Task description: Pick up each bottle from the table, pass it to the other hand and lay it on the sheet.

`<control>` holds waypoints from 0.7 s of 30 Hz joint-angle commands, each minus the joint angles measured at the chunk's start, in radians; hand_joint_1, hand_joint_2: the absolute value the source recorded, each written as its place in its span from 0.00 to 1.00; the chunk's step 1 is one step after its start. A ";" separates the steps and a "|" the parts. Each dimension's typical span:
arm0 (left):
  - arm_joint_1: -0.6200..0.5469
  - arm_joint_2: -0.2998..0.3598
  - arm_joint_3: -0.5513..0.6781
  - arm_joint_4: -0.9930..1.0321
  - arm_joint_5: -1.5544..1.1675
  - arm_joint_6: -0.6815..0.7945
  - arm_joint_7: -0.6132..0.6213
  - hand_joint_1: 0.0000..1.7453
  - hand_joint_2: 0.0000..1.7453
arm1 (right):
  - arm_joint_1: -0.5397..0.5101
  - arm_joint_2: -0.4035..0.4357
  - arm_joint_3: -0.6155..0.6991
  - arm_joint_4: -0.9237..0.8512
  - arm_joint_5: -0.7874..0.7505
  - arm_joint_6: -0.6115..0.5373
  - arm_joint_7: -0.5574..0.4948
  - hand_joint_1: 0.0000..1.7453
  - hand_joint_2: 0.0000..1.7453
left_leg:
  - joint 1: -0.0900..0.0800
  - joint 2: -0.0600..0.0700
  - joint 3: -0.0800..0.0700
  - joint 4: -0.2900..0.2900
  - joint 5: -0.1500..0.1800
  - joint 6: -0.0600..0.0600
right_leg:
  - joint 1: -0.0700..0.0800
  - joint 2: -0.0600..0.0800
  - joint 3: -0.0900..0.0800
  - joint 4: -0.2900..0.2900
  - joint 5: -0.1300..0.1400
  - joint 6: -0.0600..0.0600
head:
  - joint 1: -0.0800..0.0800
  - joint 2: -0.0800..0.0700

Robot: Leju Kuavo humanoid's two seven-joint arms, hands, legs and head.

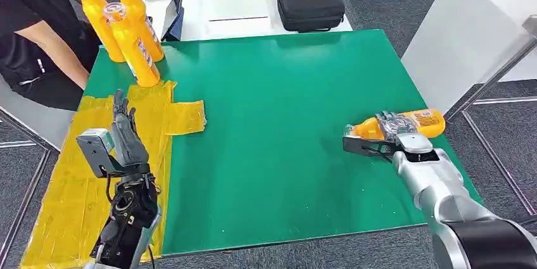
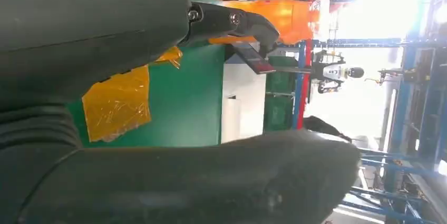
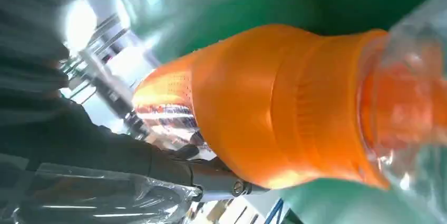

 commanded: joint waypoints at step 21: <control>0.031 0.006 0.026 -0.065 0.007 0.001 0.010 0.00 0.00 | 0.003 0.027 0.101 0.087 0.039 0.085 0.008 1.00 1.00 | 0.001 0.003 0.006 0.000 -0.002 -0.002 | 0.002 0.000 0.007 -0.001 -0.002 -0.001 | 0.000 0.000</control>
